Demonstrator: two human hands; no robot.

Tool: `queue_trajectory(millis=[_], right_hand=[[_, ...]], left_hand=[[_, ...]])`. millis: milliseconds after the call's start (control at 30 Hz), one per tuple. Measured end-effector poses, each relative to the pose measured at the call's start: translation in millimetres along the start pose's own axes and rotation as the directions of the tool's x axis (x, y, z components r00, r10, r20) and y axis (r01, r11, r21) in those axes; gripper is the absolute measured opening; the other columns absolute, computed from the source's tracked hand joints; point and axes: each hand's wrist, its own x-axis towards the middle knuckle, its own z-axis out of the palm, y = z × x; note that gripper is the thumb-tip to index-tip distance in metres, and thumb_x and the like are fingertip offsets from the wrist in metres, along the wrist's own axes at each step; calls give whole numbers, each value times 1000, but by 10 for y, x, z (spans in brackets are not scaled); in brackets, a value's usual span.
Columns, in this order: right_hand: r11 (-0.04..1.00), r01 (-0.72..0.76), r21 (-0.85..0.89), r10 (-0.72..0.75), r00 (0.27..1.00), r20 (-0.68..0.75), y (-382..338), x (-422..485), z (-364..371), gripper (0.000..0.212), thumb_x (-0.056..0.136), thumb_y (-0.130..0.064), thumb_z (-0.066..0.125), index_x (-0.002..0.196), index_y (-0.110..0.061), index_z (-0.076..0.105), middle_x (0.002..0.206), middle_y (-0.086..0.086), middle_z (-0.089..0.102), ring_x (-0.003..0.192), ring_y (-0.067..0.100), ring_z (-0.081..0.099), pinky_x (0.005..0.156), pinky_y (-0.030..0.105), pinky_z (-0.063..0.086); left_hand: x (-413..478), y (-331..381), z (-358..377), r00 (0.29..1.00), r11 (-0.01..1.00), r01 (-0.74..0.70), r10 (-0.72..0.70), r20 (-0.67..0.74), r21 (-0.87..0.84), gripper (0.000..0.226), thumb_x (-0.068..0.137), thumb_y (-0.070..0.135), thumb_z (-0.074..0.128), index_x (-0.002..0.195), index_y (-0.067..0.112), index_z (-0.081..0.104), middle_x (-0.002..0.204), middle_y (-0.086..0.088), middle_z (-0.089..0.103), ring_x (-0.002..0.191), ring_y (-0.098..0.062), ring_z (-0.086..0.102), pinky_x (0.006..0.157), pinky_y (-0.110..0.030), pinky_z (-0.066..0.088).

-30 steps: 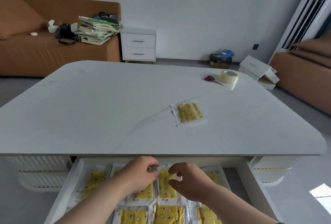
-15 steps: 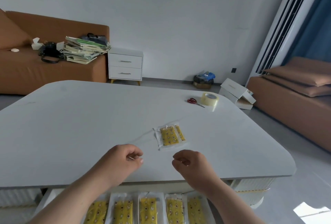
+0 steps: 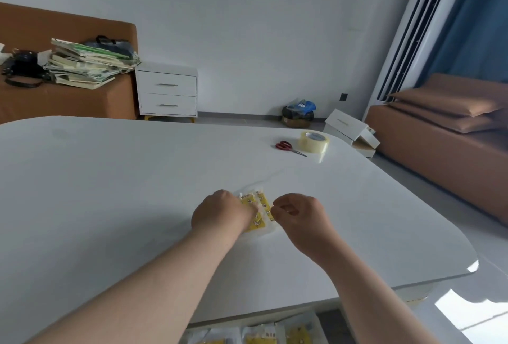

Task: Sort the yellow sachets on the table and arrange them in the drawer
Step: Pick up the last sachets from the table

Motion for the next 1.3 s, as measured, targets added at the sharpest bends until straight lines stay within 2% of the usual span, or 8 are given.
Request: queue_trajectory(millis=[100,233,400,600,767,1000,1133,1300], right_hand=[[999,-31,28,32,999,-34,83,75,34,16,84,-23,65,73,-35,64,82,-12,71,85,5,66,80,30,54],[998,-58,33,60,996,-62,161,149,49,12,85,-23,64,77,-32,66,83,-13,71,85,7,66,78,28,53],[995,-102,21,103,993,-61,232,223,85,9,86,-26,64,90,-24,71,88,-12,70,85,10,65,73,27,52],[987,-134,-83,128,989,-74,228,301,195,29,87,-31,64,114,-22,67,105,-10,64,95,10,60,74,22,42],[963,-215,-161,205,976,-77,141,344,317,52,86,-45,65,131,-20,56,127,-3,60,112,15,57,78,23,38],[875,-194,-444,190,980,-55,26,297,498,57,84,-53,62,127,-16,53,125,2,60,120,27,46,95,31,36],[893,-182,-412,199,980,-2,37,339,534,65,79,-47,68,137,-26,47,130,-5,59,124,25,46,100,32,38],[963,-202,-176,219,972,80,-8,365,538,86,77,-21,76,149,-24,30,131,-2,54,122,21,51,100,34,44]], left_hand=[[113,92,212,999,980,44,-44,-3,193,85,72,73,54,129,11,47,127,-8,52,119,-27,49,89,-34,42],[256,89,261,999,951,52,-53,-5,306,86,71,59,66,135,9,39,129,-9,47,120,-27,45,90,-34,41],[432,-75,189,994,993,64,-73,86,99,75,57,44,80,117,13,50,112,-3,61,104,-25,61,81,-30,50],[478,-349,62,999,991,-16,20,31,-134,50,59,28,83,96,14,53,95,-3,60,84,-23,59,64,-27,44],[490,-542,-7,999,899,-46,48,-6,-435,38,63,11,83,91,11,57,92,-7,63,82,-25,62,71,-33,50],[412,-694,-170,997,768,-50,75,11,-638,23,70,-1,79,82,7,61,81,-10,66,72,-27,61,61,-26,41],[415,-740,-250,998,738,-44,63,3,-673,26,70,1,80,88,11,64,87,-8,70,80,-26,66,63,-27,46],[426,-777,-335,999,736,-34,30,-18,-677,29,69,5,82,92,9,65,91,-9,71,86,-30,67,77,-37,52]])
